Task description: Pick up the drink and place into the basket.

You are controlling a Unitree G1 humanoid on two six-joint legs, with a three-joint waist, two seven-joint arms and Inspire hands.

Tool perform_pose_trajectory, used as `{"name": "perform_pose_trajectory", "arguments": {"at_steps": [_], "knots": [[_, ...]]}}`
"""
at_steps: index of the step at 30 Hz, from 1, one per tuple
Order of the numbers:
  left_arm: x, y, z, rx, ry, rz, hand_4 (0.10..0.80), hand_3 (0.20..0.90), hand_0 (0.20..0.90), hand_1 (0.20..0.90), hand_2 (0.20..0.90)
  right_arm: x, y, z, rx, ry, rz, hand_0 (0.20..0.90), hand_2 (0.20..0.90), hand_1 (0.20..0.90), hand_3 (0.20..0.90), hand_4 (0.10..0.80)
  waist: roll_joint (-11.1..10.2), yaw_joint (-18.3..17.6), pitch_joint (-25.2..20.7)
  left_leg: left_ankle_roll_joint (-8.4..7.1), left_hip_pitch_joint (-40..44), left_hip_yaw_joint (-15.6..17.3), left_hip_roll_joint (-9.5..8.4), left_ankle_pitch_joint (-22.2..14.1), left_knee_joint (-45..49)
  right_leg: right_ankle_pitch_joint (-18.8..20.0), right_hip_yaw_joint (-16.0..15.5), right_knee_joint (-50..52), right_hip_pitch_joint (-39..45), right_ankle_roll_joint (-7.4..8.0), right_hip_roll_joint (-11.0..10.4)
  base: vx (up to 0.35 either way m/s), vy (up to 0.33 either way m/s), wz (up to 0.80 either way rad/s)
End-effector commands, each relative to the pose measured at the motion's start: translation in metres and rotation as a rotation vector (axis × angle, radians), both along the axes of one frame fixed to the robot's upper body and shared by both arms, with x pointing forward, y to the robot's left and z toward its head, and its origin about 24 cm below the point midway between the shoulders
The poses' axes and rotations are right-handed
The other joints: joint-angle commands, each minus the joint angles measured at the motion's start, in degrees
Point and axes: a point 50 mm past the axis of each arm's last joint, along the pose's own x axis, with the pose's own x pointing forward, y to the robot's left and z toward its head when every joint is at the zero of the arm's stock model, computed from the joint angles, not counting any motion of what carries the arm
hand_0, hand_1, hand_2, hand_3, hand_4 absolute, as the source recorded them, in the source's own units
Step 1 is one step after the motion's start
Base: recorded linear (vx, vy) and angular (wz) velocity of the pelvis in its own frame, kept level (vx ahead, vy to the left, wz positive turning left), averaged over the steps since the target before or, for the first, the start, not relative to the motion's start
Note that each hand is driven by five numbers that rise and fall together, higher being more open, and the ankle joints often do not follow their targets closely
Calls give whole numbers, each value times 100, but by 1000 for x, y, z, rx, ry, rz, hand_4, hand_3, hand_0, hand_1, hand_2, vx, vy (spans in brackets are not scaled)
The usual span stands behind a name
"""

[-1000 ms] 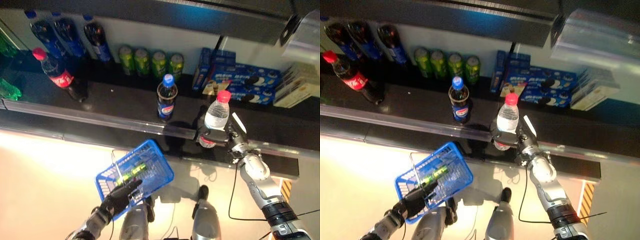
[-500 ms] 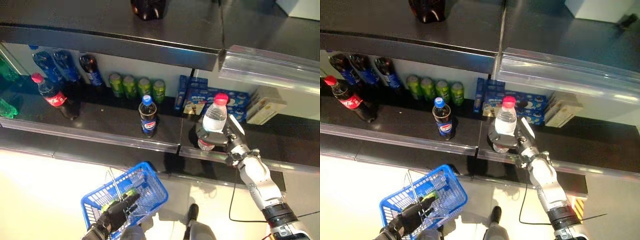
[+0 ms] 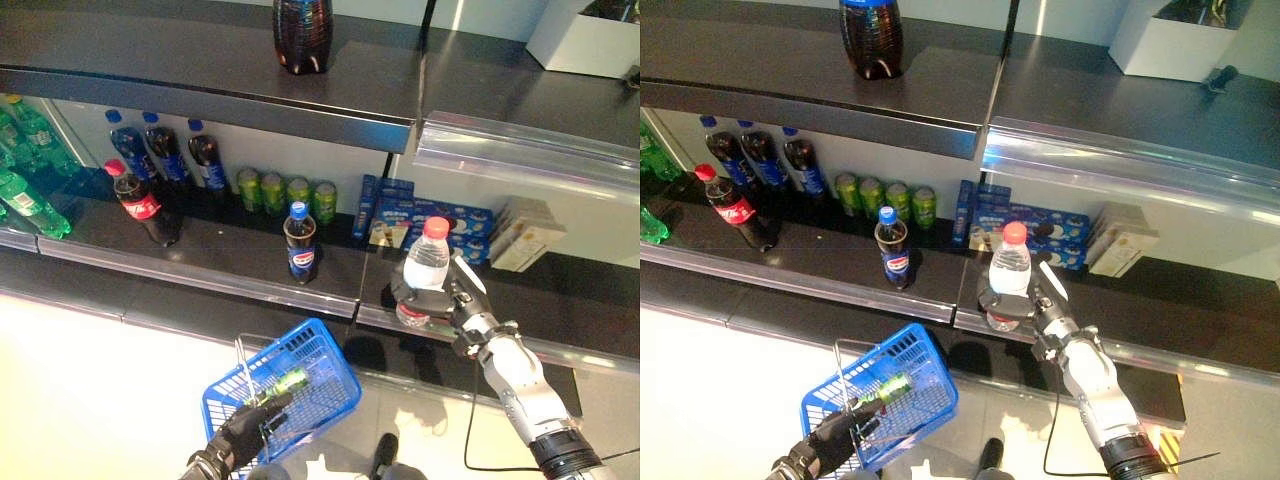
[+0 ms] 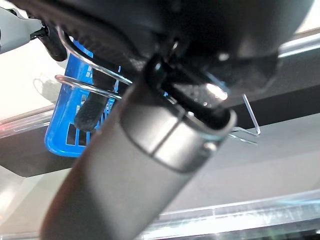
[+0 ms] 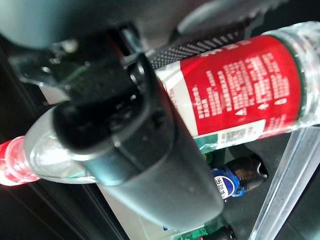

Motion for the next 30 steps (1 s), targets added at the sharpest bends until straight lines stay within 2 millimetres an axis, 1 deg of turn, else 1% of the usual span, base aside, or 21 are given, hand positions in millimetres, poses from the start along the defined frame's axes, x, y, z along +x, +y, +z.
{"name": "perform_pose_trajectory", "arguments": {"at_steps": [1,10,16,19,20,22,26,30], "knots": [[48,-2,36,-82,-338,-21,100,200,300,300,300,12,8,86,47,-398,92,300,300,300,200,100,114,70,-567,157,-470,84,-223,146,-16,-993,-253,433,915,146,125,-74,14,12],[63,-12,53,-138,-495,-39,100,200,300,300,300,10,15,85,29,-391,135,300,300,300,200,100,121,243,-509,139,-606,-18,-206,238,-16,-1076,-393,480,969,89,175,-61,5,11],[74,-17,67,-126,-585,-79,100,200,300,300,300,12,23,90,32,-408,161,300,300,300,200,100,110,419,-443,137,-724,-96,-209,304,-16,-1139,-513,511,1019,43,216,-64,-10,14],[82,-21,80,-127,-665,-96,100,200,300,300,300,13,31,91,34,-413,183,300,300,300,200,100,112,531,-397,139,-799,-137,-216,354,-16,-1160,-575,506,1054,15,243,-40,-7,19],[85,-23,84,-132,-685,-94,100,200,300,300,300,13,33,91,34,-412,192,300,300,300,200,100,80,551,-395,82,-760,-193,-237,265,-16,-1253,-511,505,1111,47,241,10,-11,22],[91,-27,94,-146,-727,-100,100,200,300,300,300,13,37,91,34,-414,204,300,300,300,200,100,78,608,-370,81,-791,-212,-247,286,-16,-1261,-542,504,1131,38,252,-15,-3,18],[107,-43,126,-178,-854,-149,100,200,300,300,300,16,48,94,47,-427,224,300,300,300,200,100,28,783,-316,98,-889,-318,-300,320,-16,-1286,-612,480,1186,8,297,-39,-15,13],[116,-57,153,-193,-935,-201,100,200,300,300,300,18,56,95,65,-427,234,300,300,300,200,100,-30,909,-295,113,-912,-419,-343,331,-16,-1306,-661,466,1239,-11,344,1,-23,20]]}}
